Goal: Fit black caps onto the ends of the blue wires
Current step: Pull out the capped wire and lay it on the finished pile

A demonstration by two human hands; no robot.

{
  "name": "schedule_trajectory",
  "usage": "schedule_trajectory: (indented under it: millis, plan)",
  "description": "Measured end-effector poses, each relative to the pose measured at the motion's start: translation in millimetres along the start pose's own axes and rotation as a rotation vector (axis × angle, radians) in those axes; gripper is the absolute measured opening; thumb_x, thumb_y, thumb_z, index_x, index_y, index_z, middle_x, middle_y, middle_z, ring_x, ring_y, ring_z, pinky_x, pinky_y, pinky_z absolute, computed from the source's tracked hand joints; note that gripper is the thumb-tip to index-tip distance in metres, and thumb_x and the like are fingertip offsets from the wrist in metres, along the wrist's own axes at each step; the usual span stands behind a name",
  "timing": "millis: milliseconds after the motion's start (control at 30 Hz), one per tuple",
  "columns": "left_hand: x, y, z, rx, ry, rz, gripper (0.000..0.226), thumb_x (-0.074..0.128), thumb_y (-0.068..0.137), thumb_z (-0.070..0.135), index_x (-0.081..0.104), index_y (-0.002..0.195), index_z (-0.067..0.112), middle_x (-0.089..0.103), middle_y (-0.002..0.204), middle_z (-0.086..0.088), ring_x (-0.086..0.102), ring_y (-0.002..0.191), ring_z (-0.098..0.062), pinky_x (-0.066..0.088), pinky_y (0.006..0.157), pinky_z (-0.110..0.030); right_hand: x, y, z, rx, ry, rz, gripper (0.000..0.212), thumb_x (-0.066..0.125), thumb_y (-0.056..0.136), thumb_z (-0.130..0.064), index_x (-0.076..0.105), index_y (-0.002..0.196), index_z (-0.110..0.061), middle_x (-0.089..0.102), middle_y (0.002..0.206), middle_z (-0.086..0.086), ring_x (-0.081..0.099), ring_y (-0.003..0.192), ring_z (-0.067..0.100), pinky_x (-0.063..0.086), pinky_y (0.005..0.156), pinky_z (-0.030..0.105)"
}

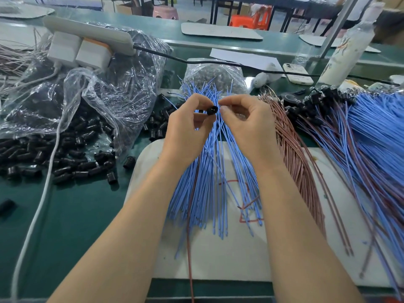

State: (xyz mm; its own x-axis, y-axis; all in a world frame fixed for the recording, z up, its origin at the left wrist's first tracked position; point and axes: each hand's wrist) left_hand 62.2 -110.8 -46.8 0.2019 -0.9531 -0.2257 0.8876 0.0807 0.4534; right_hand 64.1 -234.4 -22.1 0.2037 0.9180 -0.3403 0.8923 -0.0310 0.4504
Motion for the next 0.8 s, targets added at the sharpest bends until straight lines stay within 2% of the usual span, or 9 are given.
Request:
schedule_trajectory:
  millis: [100,167,233,300,400,433,567,700,800]
  plan:
    - [-0.3,-0.5,-1.5,0.009,0.017,0.010,0.019,0.060,0.088,0.002,0.058,0.096,0.019,0.066,0.092,0.009,0.065,0.077,-0.001,0.048,0.072,-0.011,-0.2,1.0,3.3,-0.012,-0.027,-0.014,0.011,0.065,0.087,-0.009,0.070,0.096,-0.011,0.068,0.095,0.001,0.064,0.085,0.005,0.051,0.078,0.014]
    - [-1.3,0.3,-2.7,-0.009,0.014,0.029,0.018,0.062,0.088,0.005,0.058,0.097,0.020,0.065,0.092,0.012,0.064,0.076,0.001,0.048,0.072,-0.011,-10.4,5.6,12.0,0.011,-0.124,0.078,0.012,0.064,0.088,-0.009,0.071,0.095,-0.013,0.066,0.086,-0.007,0.062,0.077,0.000,0.048,0.075,0.008]
    - [-2.9,1.0,-3.0,-0.034,0.001,0.059,0.017,0.063,0.089,0.009,0.057,0.098,0.022,0.065,0.092,0.009,0.066,0.077,-0.006,0.052,0.071,-0.017,-25.3,9.7,25.9,0.099,-0.265,0.177,0.014,0.061,0.089,-0.009,0.071,0.095,-0.015,0.064,0.081,-0.009,0.057,0.070,-0.001,0.040,0.065,0.001]
    - [-3.6,1.3,-1.2,-0.057,-0.031,0.092,0.016,0.063,0.089,0.014,0.057,0.097,0.027,0.066,0.090,0.007,0.067,0.077,-0.013,0.054,0.068,-0.025,-38.1,10.9,41.7,0.241,-0.388,0.197,0.012,0.059,0.089,-0.009,0.067,0.096,-0.015,0.064,0.087,-0.002,0.056,0.074,0.007,0.036,0.060,0.004]
    - [-4.7,2.4,2.4,-0.076,-0.075,0.139,0.012,0.063,0.090,0.020,0.058,0.099,0.027,0.066,0.086,0.005,0.060,0.068,-0.014,0.054,0.066,-0.030,-39.5,11.7,54.2,0.354,-0.473,0.137,0.008,0.060,0.088,-0.011,0.061,0.096,-0.013,0.063,0.092,0.003,0.059,0.093,0.022,0.043,0.077,0.025]
    - [-5.1,2.7,3.0,-0.084,-0.087,0.153,0.012,0.062,0.091,0.021,0.058,0.101,0.026,0.066,0.086,0.005,0.058,0.066,-0.014,0.053,0.065,-0.029,-36.9,12.2,54.8,0.358,-0.480,0.113,0.007,0.060,0.088,-0.011,0.060,0.095,-0.013,0.064,0.092,0.003,0.059,0.094,0.023,0.043,0.078,0.027]
    - [-6.3,3.2,4.7,-0.112,-0.125,0.182,0.011,0.060,0.092,0.021,0.059,0.099,0.029,0.067,0.084,0.004,0.053,0.066,-0.014,0.051,0.062,-0.024,-30.5,13.1,54.9,0.357,-0.486,0.048,0.008,0.060,0.089,-0.011,0.064,0.095,-0.015,0.067,0.096,0.004,0.059,0.089,0.018,0.041,0.076,0.023]
    - [-6.8,3.7,2.9,-0.132,-0.100,0.170,0.009,0.060,0.092,0.022,0.060,0.099,0.028,0.066,0.082,0.006,0.053,0.066,-0.013,0.051,0.062,-0.023,-32.8,12.5,54.6,0.364,-0.504,0.062,0.017,0.055,0.090,-0.009,0.069,0.097,-0.016,0.069,0.097,0.003,0.054,0.083,0.013,0.037,0.073,0.018]
    - [-7.4,4.5,0.6,-0.135,-0.064,0.172,0.012,0.060,0.092,0.024,0.063,0.104,0.024,0.066,0.081,0.007,0.053,0.066,-0.012,0.047,0.060,-0.015,-38.1,12.3,53.0,0.381,-0.520,0.110,0.023,0.053,0.089,-0.005,0.070,0.098,-0.016,0.069,0.098,0.004,0.054,0.083,0.014,0.038,0.072,0.020]
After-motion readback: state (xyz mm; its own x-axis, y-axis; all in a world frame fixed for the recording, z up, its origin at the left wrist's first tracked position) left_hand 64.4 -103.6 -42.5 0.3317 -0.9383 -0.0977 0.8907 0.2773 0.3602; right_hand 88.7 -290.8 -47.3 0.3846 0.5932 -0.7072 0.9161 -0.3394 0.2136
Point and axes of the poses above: each hand's wrist, its own y-axis towards the middle knuckle, its own x-axis out of the palm, z = x × y
